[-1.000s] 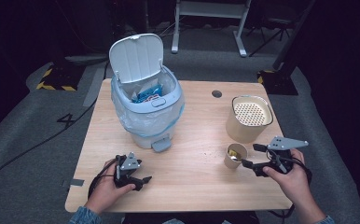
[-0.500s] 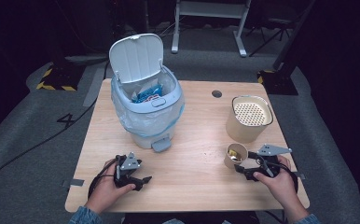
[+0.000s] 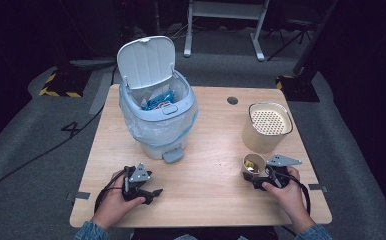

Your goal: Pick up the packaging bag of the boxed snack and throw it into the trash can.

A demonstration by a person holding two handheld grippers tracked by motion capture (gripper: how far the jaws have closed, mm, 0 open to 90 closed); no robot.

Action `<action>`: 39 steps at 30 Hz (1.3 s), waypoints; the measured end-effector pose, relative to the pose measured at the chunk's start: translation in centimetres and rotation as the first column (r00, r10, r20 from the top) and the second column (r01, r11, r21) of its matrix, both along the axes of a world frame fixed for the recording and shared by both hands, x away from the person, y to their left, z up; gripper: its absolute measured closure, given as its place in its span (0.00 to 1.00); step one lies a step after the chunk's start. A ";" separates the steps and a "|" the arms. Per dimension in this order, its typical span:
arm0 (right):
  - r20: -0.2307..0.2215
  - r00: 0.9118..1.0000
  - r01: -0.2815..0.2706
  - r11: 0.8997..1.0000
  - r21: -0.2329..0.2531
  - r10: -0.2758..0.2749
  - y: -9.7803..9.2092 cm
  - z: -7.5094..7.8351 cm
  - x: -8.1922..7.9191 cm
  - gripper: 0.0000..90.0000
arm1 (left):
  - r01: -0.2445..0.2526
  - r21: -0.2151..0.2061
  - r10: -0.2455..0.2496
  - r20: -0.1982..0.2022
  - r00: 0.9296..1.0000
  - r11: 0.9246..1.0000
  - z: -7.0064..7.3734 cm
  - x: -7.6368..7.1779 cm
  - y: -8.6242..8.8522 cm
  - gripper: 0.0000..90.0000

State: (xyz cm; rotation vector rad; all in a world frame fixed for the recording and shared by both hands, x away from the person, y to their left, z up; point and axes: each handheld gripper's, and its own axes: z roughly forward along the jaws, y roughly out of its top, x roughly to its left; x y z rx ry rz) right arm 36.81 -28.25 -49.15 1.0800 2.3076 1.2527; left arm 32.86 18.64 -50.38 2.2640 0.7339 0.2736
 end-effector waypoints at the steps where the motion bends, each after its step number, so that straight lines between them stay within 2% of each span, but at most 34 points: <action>1: 0.005 1.000 0.000 1.000 0.008 0.000 0.1 -0.1 0.0 0.26 | 0.002 0.001 -0.002 0.000 1.000 1.000 0.0 0.0 0.0 0.27; 7: 0.034 0.999 0.003 1.000 0.031 -0.004 0.5 -0.5 0.1 0.30 | 0.000 0.000 0.000 0.000 1.000 1.000 0.0 0.0 0.0 0.27; 15: 0.038 0.999 0.009 0.999 0.039 -0.011 0.1 0.0 0.1 0.33 | 0.000 -0.001 0.000 -0.001 1.000 1.000 0.0 0.0 0.0 0.27; 21: 0.027 0.999 0.024 0.999 0.045 -0.025 -0.6 1.3 -0.3 0.33 | 0.000 -0.001 0.000 -0.001 1.000 1.000 0.0 0.0 0.0 0.27; 28: 0.024 0.999 0.047 0.998 0.032 -0.048 -2.0 3.7 -0.5 0.34 | -0.002 -0.002 0.002 -0.001 1.000 1.000 0.0 0.0 0.0 0.27; 33: 0.030 0.998 0.053 0.998 0.046 -0.055 -3.1 5.2 -0.4 0.34 | -0.003 -0.001 0.003 -0.003 1.000 1.000 0.0 0.1 -0.1 0.26; 39: 0.041 0.997 0.058 0.998 0.037 -0.060 -4.3 7.0 -0.3 0.34 | -0.002 -0.001 0.002 -0.002 1.000 1.000 0.0 0.1 -0.1 0.26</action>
